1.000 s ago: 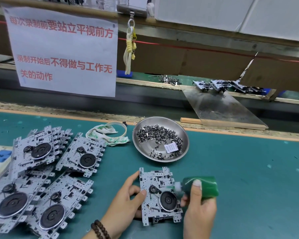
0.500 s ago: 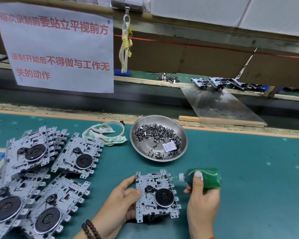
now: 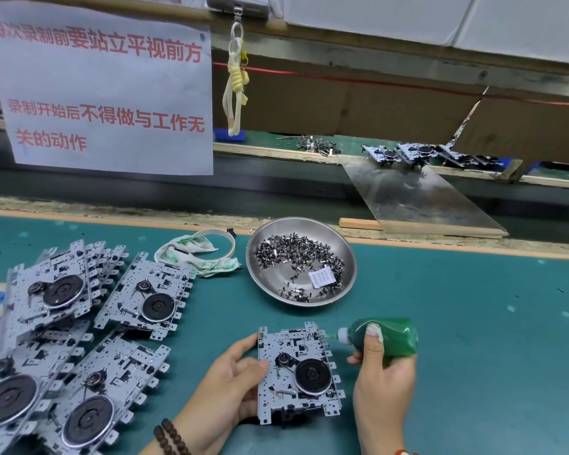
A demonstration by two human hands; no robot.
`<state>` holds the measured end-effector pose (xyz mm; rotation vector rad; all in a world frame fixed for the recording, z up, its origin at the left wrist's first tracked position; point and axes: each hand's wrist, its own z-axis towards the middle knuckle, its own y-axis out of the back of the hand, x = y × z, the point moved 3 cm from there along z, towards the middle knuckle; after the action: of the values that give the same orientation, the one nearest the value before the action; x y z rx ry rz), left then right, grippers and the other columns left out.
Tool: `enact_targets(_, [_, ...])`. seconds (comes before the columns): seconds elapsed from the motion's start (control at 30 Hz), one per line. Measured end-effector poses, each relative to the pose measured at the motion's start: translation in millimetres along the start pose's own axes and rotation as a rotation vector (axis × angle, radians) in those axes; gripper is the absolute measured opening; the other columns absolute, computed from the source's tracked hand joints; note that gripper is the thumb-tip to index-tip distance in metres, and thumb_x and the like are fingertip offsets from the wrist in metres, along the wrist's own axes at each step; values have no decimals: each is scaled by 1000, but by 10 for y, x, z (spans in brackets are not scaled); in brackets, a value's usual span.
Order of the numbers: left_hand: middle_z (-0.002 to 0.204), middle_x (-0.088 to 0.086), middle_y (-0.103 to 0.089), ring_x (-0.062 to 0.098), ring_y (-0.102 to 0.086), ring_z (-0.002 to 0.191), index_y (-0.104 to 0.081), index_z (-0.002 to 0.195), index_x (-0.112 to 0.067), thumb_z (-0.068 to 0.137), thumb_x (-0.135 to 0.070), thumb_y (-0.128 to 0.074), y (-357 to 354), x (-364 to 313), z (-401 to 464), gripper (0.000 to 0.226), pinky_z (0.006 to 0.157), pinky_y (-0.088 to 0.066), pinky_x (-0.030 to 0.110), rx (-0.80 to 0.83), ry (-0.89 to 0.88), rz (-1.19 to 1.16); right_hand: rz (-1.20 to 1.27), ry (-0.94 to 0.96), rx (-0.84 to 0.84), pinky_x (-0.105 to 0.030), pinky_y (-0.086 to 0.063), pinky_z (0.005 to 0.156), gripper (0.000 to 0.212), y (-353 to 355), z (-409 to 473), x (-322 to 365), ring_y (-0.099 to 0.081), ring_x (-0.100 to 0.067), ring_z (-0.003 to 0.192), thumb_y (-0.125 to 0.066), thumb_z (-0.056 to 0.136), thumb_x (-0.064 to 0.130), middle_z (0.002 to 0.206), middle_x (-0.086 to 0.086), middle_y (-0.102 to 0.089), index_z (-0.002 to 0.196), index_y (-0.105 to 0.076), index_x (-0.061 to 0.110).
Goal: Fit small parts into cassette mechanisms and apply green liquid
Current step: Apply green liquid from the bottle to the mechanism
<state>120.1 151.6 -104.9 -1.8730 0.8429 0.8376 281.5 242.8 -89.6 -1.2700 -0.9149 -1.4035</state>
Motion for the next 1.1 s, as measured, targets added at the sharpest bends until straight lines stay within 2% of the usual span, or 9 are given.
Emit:
enact_targets(0.17, [77, 11, -70, 20, -68, 64, -49, 122, -19, 84, -4, -55, 2, 0, -3, 42, 50, -54, 29, 0, -6, 6, -15, -6, 7, -26, -49, 55, 22, 2, 0, 6, -55, -3, 45, -54, 73, 41, 72, -6, -67, 85, -51, 22])
enact_targets(0.27, [79, 13, -69, 21, -68, 63, -49, 123, -18, 86, -2, -54, 4, 2, 5, 41, 50, -55, 31, -11, 0, 6, 7, -15, -10, -20, -50, 50, 21, 10, 9, 3, -54, -2, 45, -54, 75, 38, 71, -3, -67, 86, -51, 21])
enact_targets(0.4, [79, 14, -69, 21, -67, 61, -50, 120, -19, 87, 1, -52, -1, -8, 6, 38, 48, -56, 32, -17, -1, 14, 133, -74, -48, -15, -48, 46, 10, 50, 45, 11, -53, -1, 45, -54, 85, 28, 63, -1, -65, 85, -52, 18])
enact_targets(0.53, [65, 9, -64, 22, -66, 59, -51, 116, -20, 87, 3, -51, -18, -27, 8, 37, 47, -55, 33, -23, -5, 36, 349, -257, -60, -17, -47, 39, 9, 87, 94, 11, -52, -6, 40, -52, 90, 18, 77, -9, -57, 95, -46, 22])
enact_targets(0.67, [90, 24, -59, 31, -66, 72, -51, 122, -16, 86, 3, -52, -5, -55, -9, 40, 52, -56, 35, -18, 0, 14, 459, -421, -8, -16, -46, 36, 3, 152, 95, 51, -57, -12, 37, -50, 92, 19, 65, -9, -64, 92, -49, 22])
enact_targets(0.83, [88, 21, -70, 30, -70, 69, -55, 117, -15, 87, 4, -51, 5, -109, -34, 35, 49, -55, 31, -19, -14, -69, 503, -580, -52, -5, -22, 28, 51, 301, 138, 114, -27, -6, 20, -34, 97, 47, 36, -7, -51, 70, -48, 6])
enact_targets(0.93, [90, 23, -68, 31, -69, 69, -55, 119, -15, 86, 4, -51, 7, -181, -11, 38, 49, -55, 33, -13, -47, -60, 535, -618, -46, -1, -18, 30, 57, 361, 141, 128, -21, -5, 19, -27, 98, 48, 33, -7, -46, 68, -48, 4])
enact_targets(1.03, [96, 25, -67, 31, -68, 71, -54, 119, -21, 84, 1, -53, -55, -340, 9, 42, 50, -57, 35, 7, -106, -18, 558, -686, 45, -4, -21, 28, 47, 360, 112, 111, -34, -6, 23, -32, 98, 42, 43, -11, -55, 80, -54, 4])
enact_targets(1.1, [96, 25, -67, 28, -68, 68, -53, 120, -23, 82, -1, -55, -85, -447, 22, 45, 49, -56, 34, -5, -152, 4, 559, -777, 132, -11, -34, 28, 33, 336, 63, 102, -54, -11, 33, -38, 98, 30, 53, -13, -63, 90, -56, 4])
